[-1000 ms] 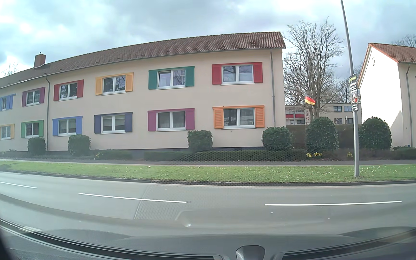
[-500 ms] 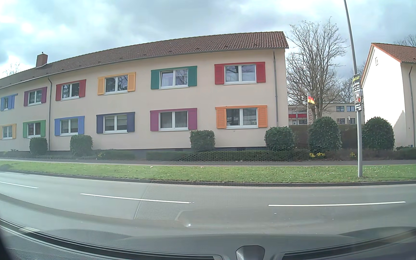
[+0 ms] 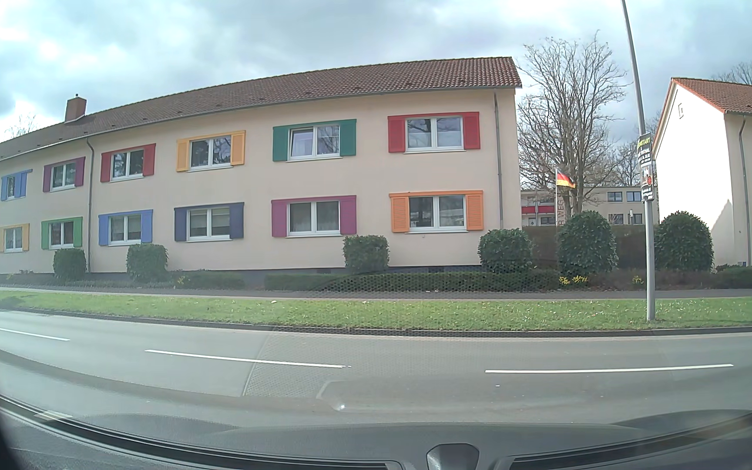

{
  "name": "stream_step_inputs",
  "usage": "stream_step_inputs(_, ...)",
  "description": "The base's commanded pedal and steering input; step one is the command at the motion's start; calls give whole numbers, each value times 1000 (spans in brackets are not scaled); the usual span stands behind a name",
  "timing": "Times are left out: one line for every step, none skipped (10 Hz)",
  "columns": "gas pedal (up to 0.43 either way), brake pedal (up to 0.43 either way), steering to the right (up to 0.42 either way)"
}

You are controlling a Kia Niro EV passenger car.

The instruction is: Follow the waypoints while adhering to traffic rules and regulations

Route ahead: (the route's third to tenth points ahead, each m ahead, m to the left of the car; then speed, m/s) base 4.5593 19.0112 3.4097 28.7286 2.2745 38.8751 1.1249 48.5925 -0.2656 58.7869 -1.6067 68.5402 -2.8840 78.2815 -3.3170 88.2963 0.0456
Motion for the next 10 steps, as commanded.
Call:
stream_step_inputs(0,207,-594)
stream_step_inputs(0,207,-594)
stream_step_inputs(0,207,-594)
stream_step_inputs(0,213,-594)
stream_step_inputs(0,213,-594)
stream_step_inputs(0,213,-594)
stream_step_inputs(0,213,-594)
stream_step_inputs(0,213,-594)
stream_step_inputs(0,213,-594)
stream_step_inputs(0,213,-594)
